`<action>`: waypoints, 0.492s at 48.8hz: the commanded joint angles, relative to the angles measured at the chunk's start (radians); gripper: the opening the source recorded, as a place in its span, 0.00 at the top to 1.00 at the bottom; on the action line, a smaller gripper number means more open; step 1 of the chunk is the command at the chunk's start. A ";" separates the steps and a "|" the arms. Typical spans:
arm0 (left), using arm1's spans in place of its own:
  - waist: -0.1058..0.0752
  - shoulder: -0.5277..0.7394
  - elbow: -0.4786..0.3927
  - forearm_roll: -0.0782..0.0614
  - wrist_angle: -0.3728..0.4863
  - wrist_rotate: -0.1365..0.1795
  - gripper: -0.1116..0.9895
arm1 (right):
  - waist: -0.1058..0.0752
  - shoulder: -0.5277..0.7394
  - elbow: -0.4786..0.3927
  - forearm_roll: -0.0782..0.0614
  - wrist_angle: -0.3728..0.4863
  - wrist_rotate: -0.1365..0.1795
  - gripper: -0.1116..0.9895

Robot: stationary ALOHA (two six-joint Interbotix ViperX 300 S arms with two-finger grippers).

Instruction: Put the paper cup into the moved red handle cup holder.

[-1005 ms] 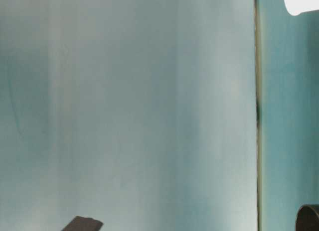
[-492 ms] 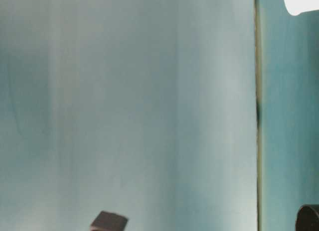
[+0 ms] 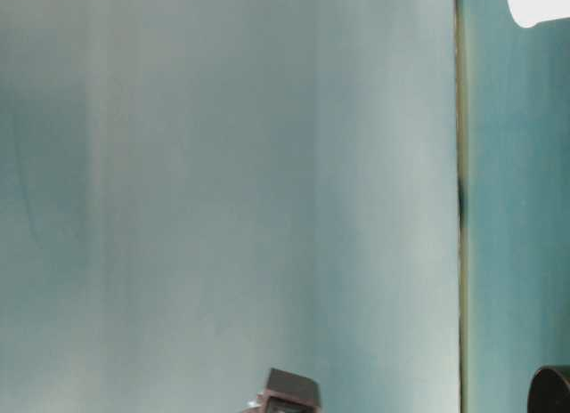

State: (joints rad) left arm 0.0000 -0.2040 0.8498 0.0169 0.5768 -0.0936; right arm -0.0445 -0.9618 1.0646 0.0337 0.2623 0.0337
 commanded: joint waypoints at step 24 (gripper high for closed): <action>0.002 0.003 0.020 0.000 -0.040 -0.003 0.03 | -0.003 0.008 -0.026 0.002 -0.006 0.008 0.99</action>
State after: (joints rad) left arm 0.0000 -0.1979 0.8759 0.0169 0.5461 -0.0966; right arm -0.0445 -0.9618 1.0646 0.0322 0.2623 0.0337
